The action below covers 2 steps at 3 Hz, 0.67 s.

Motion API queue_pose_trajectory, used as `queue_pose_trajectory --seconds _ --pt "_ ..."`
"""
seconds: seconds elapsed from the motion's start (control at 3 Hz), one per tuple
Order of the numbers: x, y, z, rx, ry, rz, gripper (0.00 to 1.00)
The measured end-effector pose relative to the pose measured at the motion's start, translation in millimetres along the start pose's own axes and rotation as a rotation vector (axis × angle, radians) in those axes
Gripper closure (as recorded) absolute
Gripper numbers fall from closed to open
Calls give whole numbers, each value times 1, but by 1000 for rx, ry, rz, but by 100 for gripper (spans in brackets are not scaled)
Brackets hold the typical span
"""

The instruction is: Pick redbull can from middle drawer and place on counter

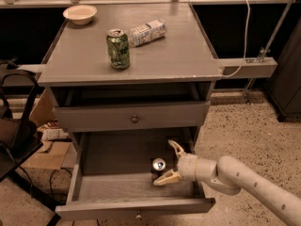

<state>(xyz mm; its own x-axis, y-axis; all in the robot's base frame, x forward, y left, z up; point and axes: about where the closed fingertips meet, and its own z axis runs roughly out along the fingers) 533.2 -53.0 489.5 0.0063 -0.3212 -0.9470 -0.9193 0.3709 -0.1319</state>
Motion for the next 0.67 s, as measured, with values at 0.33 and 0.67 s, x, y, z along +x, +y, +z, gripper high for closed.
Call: queue_pose_trajectory --seconds 0.33,0.67 --pt "27 12 25 -41 -4 25 18" --pt "39 17 38 -59 -8 46 42"
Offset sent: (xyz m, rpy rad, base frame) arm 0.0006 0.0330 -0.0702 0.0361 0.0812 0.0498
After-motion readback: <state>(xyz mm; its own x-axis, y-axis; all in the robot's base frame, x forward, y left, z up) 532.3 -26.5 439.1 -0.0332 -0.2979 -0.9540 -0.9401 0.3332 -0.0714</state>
